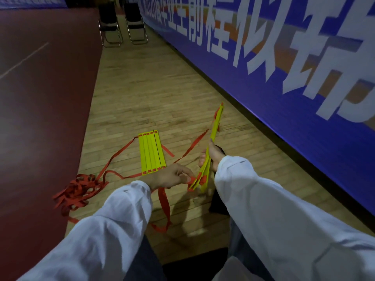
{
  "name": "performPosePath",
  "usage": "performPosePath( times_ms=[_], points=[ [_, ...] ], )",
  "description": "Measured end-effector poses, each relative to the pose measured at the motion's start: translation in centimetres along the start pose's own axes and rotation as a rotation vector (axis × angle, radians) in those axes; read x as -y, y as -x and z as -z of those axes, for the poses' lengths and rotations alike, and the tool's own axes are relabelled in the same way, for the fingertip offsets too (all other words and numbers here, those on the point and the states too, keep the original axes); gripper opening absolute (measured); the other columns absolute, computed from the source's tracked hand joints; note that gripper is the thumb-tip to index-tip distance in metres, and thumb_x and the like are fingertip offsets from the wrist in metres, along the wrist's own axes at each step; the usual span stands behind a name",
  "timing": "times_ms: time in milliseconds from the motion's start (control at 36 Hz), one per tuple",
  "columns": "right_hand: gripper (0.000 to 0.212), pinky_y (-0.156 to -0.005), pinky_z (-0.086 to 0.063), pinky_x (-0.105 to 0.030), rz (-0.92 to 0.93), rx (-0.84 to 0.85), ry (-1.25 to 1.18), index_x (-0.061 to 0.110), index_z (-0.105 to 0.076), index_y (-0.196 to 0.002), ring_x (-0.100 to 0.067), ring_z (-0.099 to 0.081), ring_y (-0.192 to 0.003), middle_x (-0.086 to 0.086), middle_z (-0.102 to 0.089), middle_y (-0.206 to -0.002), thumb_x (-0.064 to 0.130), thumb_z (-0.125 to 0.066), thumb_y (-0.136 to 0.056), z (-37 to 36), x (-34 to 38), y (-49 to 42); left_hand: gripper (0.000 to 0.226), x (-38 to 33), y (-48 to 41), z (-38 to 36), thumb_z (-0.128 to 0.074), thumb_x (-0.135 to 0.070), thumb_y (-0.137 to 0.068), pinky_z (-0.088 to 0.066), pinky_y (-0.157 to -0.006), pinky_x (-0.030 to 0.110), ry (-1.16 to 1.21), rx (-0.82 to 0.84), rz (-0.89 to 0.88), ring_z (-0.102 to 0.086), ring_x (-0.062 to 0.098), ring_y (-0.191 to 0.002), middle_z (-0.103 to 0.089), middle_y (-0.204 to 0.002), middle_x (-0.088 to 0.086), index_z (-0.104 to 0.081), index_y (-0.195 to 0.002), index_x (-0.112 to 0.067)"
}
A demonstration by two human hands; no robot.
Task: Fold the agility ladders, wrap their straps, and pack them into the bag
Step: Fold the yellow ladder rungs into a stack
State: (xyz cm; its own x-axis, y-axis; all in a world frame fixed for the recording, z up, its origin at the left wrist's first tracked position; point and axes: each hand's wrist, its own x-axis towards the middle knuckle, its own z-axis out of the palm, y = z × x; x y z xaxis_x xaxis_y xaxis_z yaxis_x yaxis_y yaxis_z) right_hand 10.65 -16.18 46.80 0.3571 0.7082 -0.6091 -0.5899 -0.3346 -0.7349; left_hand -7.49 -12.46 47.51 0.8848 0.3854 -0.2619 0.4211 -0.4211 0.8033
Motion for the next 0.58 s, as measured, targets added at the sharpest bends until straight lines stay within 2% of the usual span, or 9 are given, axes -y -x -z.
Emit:
performPosePath(
  times_ms=[56, 111, 222, 250, 333, 417, 472, 528, 583],
  points=[
    [0.057, -0.039, -0.029, -0.018, -0.040, 0.003, 0.026, 0.012, -0.038, -0.071, -0.015, -0.029, -0.033, -0.002, -0.029, -0.047, 0.060, -0.026, -0.098, 0.2, -0.1, -0.2, 0.018, -0.5, 0.0, 0.0, -0.054, -0.003, -0.095, -0.032, -0.050, 0.018, -0.068, -0.009, -0.025, -0.039, -0.001, -0.044, -0.050, -0.050, -0.014, -0.069, -0.102, -0.008],
    [0.056, -0.037, -0.030, -0.017, -0.069, 0.012, -0.002, 0.013, -0.038, -0.071, -0.015, -0.029, -0.033, -0.002, -0.030, -0.048, 0.062, -0.028, -0.096, 0.4, -0.4, -0.3, 0.018, -0.8, -0.3, -0.1, -0.054, -0.004, -0.094, -0.036, -0.059, 0.016, -0.147, -0.018, -0.035, -0.046, -0.003, -0.055, -0.057, -0.066, -0.007, -0.070, -0.103, -0.004],
    [0.054, -0.036, -0.030, -0.017, -0.034, 0.041, -0.044, 0.013, -0.039, -0.076, -0.015, -0.030, -0.030, -0.001, -0.032, -0.046, 0.062, -0.031, -0.097, 0.3, -0.9, -0.1, 0.017, -0.7, -0.7, -0.2, -0.053, -0.005, -0.096, -0.041, -0.050, 0.021, -0.081, 0.061, 0.072, -0.047, 0.002, -0.044, -0.054, -0.057, -0.001, -0.066, -0.105, -0.001],
    [0.054, -0.037, -0.030, -0.017, -0.015, 0.052, -0.038, 0.012, -0.039, -0.075, -0.015, -0.030, -0.031, -0.001, -0.032, -0.047, 0.061, -0.031, -0.097, 0.2, -0.9, 0.2, 0.019, -0.6, -0.9, -0.1, -0.052, -0.004, -0.096, -0.044, -0.049, 0.021, -0.050, 0.056, 0.110, -0.051, 0.004, -0.047, -0.058, -0.063, 0.003, -0.064, -0.110, -0.001],
    [0.052, -0.038, -0.032, -0.020, 0.019, 0.114, 0.037, 0.011, -0.041, -0.075, -0.016, -0.033, -0.032, -0.002, -0.035, -0.048, 0.057, -0.035, -0.098, 0.1, -0.7, 1.5, 0.030, -0.5, -2.3, 0.1, -0.051, -0.007, -0.097, -0.043, -0.053, 0.017, 0.114, -0.182, 0.177, -0.054, 0.009, -0.067, -0.057, -0.092, 0.010, -0.053, -0.126, -0.001],
    [0.049, -0.036, -0.036, -0.021, 0.071, 0.167, 0.242, 0.009, -0.046, -0.090, -0.016, -0.038, -0.032, -0.004, -0.039, -0.053, 0.055, -0.033, -0.100, 0.1, -1.6, 2.5, 0.040, -0.9, -4.2, 0.8, -0.051, -0.017, -0.099, -0.040, -0.060, 0.024, 0.329, -0.456, 0.194, -0.054, 0.017, -0.080, -0.053, -0.099, 0.011, -0.043, -0.135, -0.002],
    [0.048, -0.039, -0.037, -0.024, 0.134, 0.202, 0.366, 0.010, -0.044, -0.098, -0.017, -0.039, -0.035, -0.005, -0.039, -0.057, 0.056, -0.031, -0.100, 0.1, -2.4, 2.6, 0.040, -1.9, -5.3, 1.8, -0.050, -0.023, -0.099, -0.038, -0.062, 0.025, 0.447, -0.524, 0.188, -0.052, 0.019, -0.086, -0.052, -0.100, 0.011, -0.039, -0.135, -0.009],
    [0.048, -0.043, -0.035, -0.027, 0.181, 0.231, 0.435, 0.011, -0.044, -0.100, -0.017, -0.038, -0.038, -0.004, -0.040, -0.056, 0.057, -0.033, -0.099, 0.2, -3.3, 2.7, 0.032, -2.7, -5.9, 3.3, -0.048, -0.030, -0.100, -0.036, -0.061, 0.024, 0.557, -0.556, 0.194, -0.050, 0.014, -0.078, -0.050, -0.097, 0.007, -0.041, -0.127, -0.015],
    [0.047, -0.045, -0.034, -0.028, 0.217, 0.278, 0.466, 0.011, -0.044, -0.098, -0.017, -0.037, -0.039, -0.002, -0.039, -0.056, 0.057, -0.034, -0.098, 0.5, -4.3, 2.8, 0.038, -3.0, -5.9, 4.9, -0.046, -0.037, -0.100, -0.037, -0.061, 0.025, 0.647, -0.536, 0.218, -0.049, 0.010, -0.072, -0.048, -0.101, 0.006, -0.047, -0.128, -0.010]
  ],
)
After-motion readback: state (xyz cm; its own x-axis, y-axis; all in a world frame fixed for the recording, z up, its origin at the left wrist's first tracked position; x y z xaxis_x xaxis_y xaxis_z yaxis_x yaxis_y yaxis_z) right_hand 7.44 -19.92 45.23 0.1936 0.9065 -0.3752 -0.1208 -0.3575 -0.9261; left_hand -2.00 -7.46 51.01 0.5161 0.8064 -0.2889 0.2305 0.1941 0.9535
